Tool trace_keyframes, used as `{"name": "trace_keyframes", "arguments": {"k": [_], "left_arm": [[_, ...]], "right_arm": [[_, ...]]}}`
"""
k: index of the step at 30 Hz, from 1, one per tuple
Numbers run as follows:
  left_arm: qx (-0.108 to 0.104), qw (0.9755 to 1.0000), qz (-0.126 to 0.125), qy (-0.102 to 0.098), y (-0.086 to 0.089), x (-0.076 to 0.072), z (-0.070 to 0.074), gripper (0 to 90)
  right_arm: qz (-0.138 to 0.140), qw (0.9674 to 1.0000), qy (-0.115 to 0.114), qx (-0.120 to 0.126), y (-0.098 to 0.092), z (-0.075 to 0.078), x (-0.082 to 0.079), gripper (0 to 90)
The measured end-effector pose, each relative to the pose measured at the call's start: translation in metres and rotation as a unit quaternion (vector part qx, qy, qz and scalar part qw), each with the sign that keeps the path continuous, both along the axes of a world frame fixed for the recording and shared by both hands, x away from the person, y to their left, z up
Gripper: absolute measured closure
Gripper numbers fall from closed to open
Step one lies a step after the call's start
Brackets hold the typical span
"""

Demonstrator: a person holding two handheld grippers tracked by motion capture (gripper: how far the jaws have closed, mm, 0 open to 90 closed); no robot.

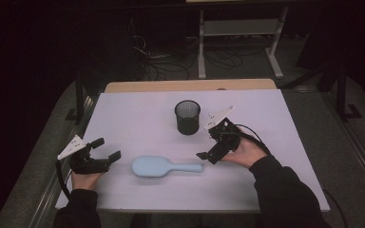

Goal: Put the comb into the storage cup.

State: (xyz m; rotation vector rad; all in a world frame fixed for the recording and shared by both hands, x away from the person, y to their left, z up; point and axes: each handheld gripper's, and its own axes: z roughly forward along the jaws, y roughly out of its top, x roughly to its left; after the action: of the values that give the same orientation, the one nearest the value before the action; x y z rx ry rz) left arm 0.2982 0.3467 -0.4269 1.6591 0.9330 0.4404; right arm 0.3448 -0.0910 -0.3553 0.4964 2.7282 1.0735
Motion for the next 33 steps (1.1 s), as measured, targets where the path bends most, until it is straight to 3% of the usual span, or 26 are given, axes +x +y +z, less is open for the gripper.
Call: {"name": "trace_keyframes", "arguments": {"k": [20, 33], "left_arm": [[0.001, 1.0, -0.001, -0.001, 0.0, 0.0, 0.0, 0.0], [0.0, 1.0, -0.002, -0.002, 0.0, -0.001, 0.0, 0.0]], "right_arm": [[0.044, 0.9986, 0.009, -0.03, 0.032, -0.007, 0.001, 0.0], [0.07, 0.9957, 0.024, -0.056, 0.054, -0.025, 0.002, 0.0]]}}
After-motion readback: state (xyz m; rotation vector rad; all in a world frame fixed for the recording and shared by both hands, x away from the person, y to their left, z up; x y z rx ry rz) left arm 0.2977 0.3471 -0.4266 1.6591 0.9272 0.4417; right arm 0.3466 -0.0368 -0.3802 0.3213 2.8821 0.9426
